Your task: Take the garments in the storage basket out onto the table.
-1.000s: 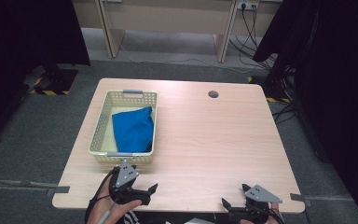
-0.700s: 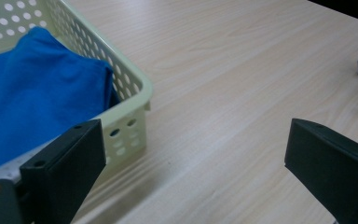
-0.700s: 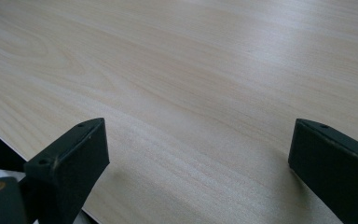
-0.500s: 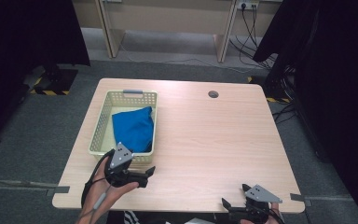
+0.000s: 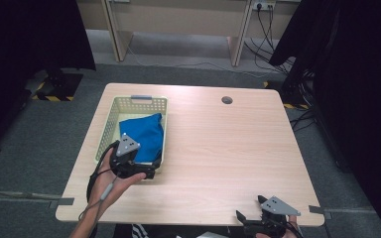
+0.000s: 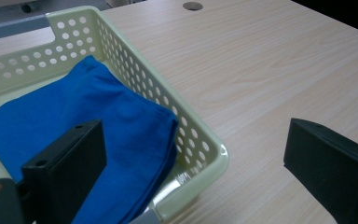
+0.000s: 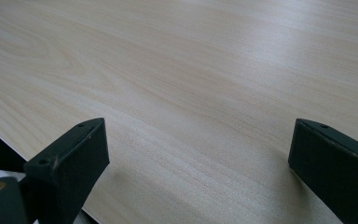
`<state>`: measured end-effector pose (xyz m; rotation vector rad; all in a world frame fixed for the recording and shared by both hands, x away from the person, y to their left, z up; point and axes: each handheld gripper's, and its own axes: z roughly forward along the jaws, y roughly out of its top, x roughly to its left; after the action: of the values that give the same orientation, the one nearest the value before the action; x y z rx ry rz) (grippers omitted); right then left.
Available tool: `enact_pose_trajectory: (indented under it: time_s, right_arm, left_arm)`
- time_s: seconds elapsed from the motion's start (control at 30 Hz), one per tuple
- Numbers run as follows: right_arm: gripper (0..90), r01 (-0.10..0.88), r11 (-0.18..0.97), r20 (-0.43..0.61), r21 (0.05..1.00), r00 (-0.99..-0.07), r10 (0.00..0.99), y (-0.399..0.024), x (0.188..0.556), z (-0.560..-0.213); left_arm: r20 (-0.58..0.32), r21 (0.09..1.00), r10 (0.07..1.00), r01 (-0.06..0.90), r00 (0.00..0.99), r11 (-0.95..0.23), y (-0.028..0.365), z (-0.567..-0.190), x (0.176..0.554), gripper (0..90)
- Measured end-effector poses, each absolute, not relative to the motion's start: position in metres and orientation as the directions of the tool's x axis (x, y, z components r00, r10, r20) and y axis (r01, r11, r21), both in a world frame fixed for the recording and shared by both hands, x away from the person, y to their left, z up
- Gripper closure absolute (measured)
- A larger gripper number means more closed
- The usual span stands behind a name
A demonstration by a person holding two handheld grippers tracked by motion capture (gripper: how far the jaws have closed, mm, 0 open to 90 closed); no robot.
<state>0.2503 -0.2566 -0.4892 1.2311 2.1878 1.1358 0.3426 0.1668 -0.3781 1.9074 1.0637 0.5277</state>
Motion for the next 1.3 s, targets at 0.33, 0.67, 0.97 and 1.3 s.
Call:
enact_pose_trajectory:
  time_s: [0.33, 0.67, 0.97, 1.3]
  right_arm:
    - [5.4, 0.528, 0.287, 0.056, 0.8, -0.541, 0.839, -0.257, 0.25, -0.489]
    - [5.4, 0.529, 0.285, 0.058, 0.799, -0.54, 0.84, -0.257, 0.25, -0.489]
    - [5.3, 0.53, 0.286, 0.058, 0.798, -0.541, 0.839, -0.257, 0.25, -0.489]
    - [5.4, 0.532, 0.283, 0.063, 0.798, -0.541, 0.839, -0.257, 0.251, -0.489]
  left_arm:
    - [-0.047, 0.838, 0.851, 0.484, 0.522, -0.251, 0.17, -0.371, 0.363, 5.2]
    - [-0.053, 0.833, 0.865, 0.5, 0.499, -0.237, 0.172, -0.372, 0.386, 5.3]
    - [-0.054, 0.822, 0.869, 0.516, 0.491, -0.241, 0.173, -0.375, 0.402, 5.1]
    - [-0.048, 0.819, 0.886, 0.526, 0.461, -0.229, 0.174, -0.378, 0.425, 4.5]
